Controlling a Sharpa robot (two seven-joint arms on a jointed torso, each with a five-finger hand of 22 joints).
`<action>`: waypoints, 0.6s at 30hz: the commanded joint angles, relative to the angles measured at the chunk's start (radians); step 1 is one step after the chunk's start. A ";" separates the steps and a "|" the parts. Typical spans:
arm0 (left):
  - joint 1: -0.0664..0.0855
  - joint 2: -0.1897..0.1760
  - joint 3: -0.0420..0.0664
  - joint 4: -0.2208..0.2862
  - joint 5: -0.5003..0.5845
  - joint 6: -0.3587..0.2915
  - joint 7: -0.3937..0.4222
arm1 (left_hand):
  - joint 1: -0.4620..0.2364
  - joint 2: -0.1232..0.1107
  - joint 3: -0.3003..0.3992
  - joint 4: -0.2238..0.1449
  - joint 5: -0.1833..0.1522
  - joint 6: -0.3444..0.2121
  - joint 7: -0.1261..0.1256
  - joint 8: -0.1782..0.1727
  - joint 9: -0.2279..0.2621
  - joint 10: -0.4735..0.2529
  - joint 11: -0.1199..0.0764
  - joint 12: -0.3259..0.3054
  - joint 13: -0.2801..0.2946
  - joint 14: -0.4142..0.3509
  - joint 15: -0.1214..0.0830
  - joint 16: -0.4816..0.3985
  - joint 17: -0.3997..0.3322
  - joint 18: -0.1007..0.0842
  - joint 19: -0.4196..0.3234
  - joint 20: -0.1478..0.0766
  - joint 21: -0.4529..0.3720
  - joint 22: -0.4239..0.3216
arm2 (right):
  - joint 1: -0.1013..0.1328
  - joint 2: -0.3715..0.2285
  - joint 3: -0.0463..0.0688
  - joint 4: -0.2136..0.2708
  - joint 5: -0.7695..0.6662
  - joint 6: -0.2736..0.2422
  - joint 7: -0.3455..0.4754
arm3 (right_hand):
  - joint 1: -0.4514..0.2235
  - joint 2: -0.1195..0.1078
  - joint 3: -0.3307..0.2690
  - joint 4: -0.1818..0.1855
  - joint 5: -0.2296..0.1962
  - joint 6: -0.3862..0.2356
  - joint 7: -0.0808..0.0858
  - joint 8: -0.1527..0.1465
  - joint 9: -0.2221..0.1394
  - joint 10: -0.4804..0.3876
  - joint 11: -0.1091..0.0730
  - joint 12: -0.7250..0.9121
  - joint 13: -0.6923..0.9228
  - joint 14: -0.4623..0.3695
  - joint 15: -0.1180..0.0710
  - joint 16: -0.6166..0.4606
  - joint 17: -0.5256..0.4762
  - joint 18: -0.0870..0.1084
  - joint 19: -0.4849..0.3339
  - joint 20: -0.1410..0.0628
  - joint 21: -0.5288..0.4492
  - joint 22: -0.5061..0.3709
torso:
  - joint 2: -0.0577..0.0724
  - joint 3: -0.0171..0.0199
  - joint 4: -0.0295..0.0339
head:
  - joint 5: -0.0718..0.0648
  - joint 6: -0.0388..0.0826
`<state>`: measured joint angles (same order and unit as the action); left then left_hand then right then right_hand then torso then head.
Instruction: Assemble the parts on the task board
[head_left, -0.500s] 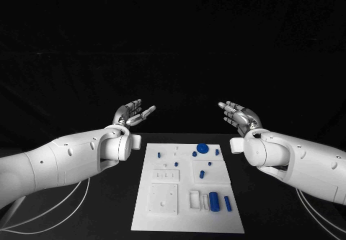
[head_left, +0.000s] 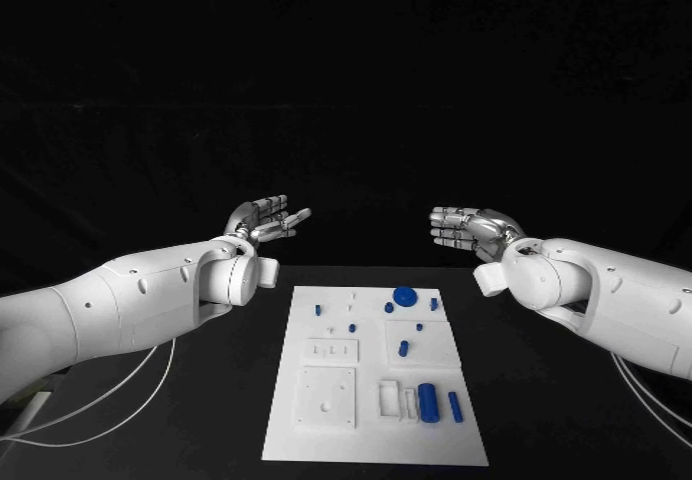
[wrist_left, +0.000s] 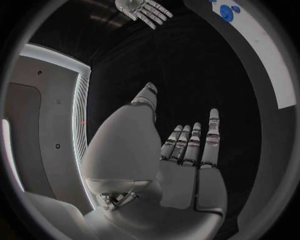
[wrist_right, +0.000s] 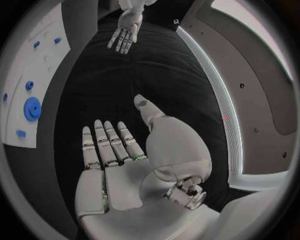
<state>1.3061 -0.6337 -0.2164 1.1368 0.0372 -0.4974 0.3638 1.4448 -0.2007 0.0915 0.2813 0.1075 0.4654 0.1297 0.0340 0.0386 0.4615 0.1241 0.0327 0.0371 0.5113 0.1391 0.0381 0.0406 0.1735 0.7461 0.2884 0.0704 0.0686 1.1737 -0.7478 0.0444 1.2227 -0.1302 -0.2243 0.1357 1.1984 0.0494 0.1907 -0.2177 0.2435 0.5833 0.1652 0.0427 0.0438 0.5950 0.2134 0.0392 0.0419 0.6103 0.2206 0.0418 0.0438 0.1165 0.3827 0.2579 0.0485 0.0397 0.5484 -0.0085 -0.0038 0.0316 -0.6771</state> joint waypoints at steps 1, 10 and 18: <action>0.003 -0.021 0.002 0.022 0.005 0.066 0.010 | -0.025 0.067 0.013 -0.078 0.000 0.121 0.038 0.013 0.006 0.179 0.041 0.014 0.007 0.228 0.039 0.026 0.012 0.029 0.081 -0.019 0.024 0.007 | 0.000 0.022 0.001 -0.063 -0.495 -0.021 0.018 | 0.025 -0.016 0.071 -0.065 0.042 0.444 -0.017 0.029 0.024 0.471 -0.064 0.015 0.016 0.452 -0.065 0.027 0.027 -0.014 0.422 -0.076 0.076 0.029 | 0.002 -0.0008 -0.0021 | 0.009 -0.012; 0.018 -0.071 0.004 0.087 -0.043 0.112 0.005 | -0.064 0.188 -0.041 -0.273 0.005 0.509 0.028 0.030 0.024 0.633 0.016 0.028 0.021 0.579 -0.009 0.111 0.022 -0.101 0.244 -0.171 0.112 0.019 | 0.000 0.035 0.003 -0.051 -0.939 0.041 -0.070 | 0.041 -0.085 0.149 -0.068 0.045 0.535 -0.047 0.023 0.028 0.643 -0.137 0.021 0.020 0.805 -0.207 0.104 0.122 -0.006 0.782 -0.212 0.175 0.052 | 0.022 -0.0001 0.0006 | 0.005 -0.003; 0.041 -0.122 0.022 0.174 -0.097 0.203 -0.019 | -0.075 0.205 -0.057 -0.310 0.004 0.493 0.030 0.030 0.024 0.626 0.016 0.029 0.021 0.614 -0.021 0.119 0.024 -0.103 0.267 -0.186 0.142 0.022 | 0.001 0.035 0.008 0.001 -1.236 0.047 -0.137 | 0.048 -0.116 0.107 -0.067 0.071 0.545 -0.061 0.020 0.025 0.639 -0.151 0.020 0.019 0.834 -0.247 0.677 0.512 0.035 0.981 -0.291 0.418 0.212 | 0.070 -0.0008 0.0136 | -0.010 0.020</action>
<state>1.3428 -0.7540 -0.1956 1.2969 -0.0128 -0.3711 0.3537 1.3710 -0.0024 0.0339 -0.0253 0.1075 0.9619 0.1600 0.0610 0.0620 1.0899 0.1410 0.0590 0.0570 1.1204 0.1161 0.1551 0.0640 0.0776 1.0103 0.1052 0.2084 0.0908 1.1746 -0.7127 0.0516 1.2151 -1.1356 -0.2014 0.0518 1.2414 -0.0351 0.2991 -0.2817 0.2999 1.0908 0.1141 0.0576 0.0680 1.1894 0.0801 0.0544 0.0592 1.3852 0.0174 0.3598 0.2992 0.1158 1.2033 0.0332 0.2972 0.1410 0.5947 -0.0089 0.0014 0.0303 -0.6636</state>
